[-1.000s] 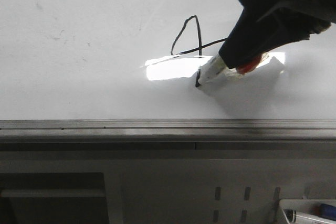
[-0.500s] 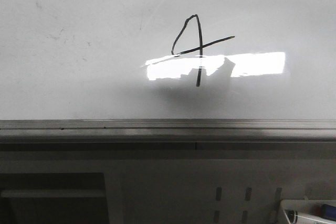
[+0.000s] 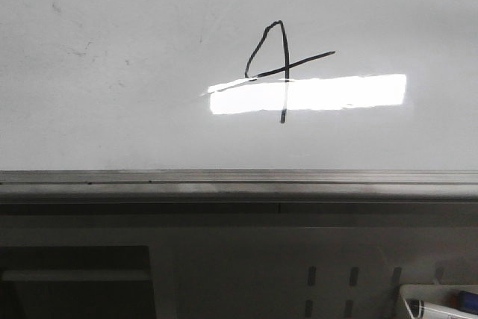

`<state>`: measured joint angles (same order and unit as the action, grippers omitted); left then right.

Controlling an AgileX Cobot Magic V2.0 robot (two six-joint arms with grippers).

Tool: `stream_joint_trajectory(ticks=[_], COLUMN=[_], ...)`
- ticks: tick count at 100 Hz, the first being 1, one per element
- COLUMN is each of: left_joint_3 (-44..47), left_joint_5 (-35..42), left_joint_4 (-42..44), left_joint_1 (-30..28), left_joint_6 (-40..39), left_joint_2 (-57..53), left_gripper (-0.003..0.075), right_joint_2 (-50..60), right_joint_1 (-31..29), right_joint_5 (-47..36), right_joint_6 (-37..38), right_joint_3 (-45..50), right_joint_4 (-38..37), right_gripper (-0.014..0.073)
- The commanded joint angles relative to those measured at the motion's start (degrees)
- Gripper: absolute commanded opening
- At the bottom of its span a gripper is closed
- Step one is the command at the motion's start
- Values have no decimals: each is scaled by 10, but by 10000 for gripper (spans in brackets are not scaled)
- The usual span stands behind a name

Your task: Write number 4 on whiteboard

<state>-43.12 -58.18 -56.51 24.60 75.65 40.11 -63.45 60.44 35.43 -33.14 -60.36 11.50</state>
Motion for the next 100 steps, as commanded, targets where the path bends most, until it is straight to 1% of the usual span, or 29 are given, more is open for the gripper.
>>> stream_joint_trajectory(ticks=[1,23,48,53,58,65,71,72,76,100], left_joint_3=[-31,-55,-55,-55,-55,-55,-55,-55,-55,-55], left_joint_5=[2,4,10,12,12,16,16,16,16,16], left_joint_4=[-29,-16,-28,-29,-31,-32,-32,-32,-32,-32], left_joint_1=[21,58,66,66,66,66,66,66,66,66], left_joint_6=[0,0,-5,-5,-5,-5,-5,-5,-5,-5], left_joint_2=[24,68,100,102,103,103,103,103,103,103], left_gripper=[314,314,307,279,230,137,40,40,-14,-20], right_joint_2=[9,9,9,9,9,9,9,9,9,9], right_joint_1=[19,40,45,45,45,45,45,45,45,45], right_joint_5=[-59,-68,-70,-70,-70,-70,-70,-70,-70,-76], right_joint_6=[-7,-7,-7,-7,-7,-7,-7,-7,-7,-7], right_joint_3=[-19,-19,-19,-19,-19,-19,-19,-19,-19,-19], right_joint_4=[-1,7,27,27,28,29,34,34,34,49], right_gripper=[-46,-46,-46,-46,-46,-46,-46,-46,-46,-44])
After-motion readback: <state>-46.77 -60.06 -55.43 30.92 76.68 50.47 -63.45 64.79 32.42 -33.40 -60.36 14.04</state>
